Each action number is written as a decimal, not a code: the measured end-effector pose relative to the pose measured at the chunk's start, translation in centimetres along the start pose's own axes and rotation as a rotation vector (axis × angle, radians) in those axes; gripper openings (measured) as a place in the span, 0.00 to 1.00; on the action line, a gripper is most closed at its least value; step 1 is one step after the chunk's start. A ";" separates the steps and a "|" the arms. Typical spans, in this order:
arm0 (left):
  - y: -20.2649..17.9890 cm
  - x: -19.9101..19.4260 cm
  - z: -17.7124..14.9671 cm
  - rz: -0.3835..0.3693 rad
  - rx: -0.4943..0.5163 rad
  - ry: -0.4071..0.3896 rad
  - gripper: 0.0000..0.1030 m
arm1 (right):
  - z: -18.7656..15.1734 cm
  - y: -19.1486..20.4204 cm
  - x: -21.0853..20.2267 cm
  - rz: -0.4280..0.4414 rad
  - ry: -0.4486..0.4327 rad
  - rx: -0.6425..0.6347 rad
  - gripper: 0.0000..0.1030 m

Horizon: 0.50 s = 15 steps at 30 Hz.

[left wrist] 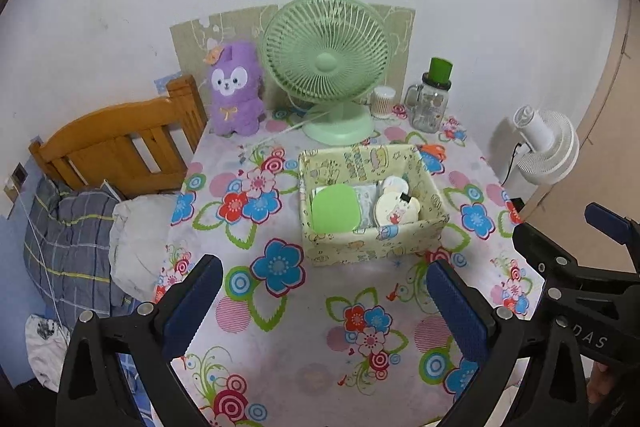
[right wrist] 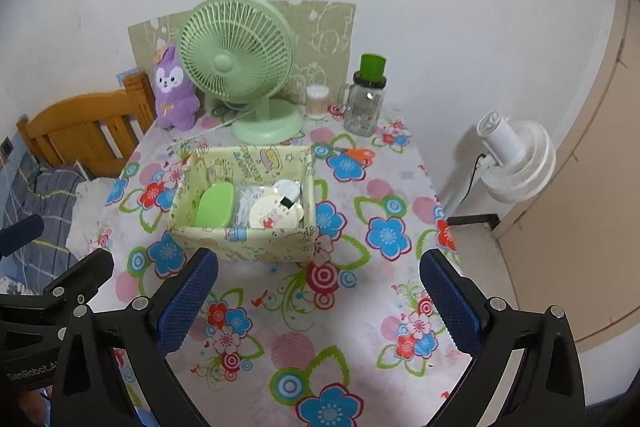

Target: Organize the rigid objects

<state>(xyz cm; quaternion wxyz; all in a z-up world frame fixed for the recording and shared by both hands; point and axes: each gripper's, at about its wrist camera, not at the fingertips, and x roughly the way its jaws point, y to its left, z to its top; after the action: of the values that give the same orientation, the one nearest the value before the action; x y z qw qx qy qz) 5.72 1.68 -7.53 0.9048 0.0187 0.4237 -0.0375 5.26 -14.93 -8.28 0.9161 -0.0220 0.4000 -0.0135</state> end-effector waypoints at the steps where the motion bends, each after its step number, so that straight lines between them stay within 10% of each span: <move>1: 0.0 -0.4 0.1 0.000 0.002 -0.009 1.00 | 0.1 0.0 -0.3 -0.003 -0.006 -0.001 0.99; 15: -0.1 -4.6 1.2 0.051 0.016 -0.074 1.00 | 1.3 0.2 -4.5 -0.010 -0.059 -0.005 0.99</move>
<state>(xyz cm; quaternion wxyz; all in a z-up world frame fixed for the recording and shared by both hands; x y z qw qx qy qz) 3.71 1.70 -3.27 0.9203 0.0352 0.3892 -0.0185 3.15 -14.49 -4.17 0.9274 -0.0269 0.3728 -0.0165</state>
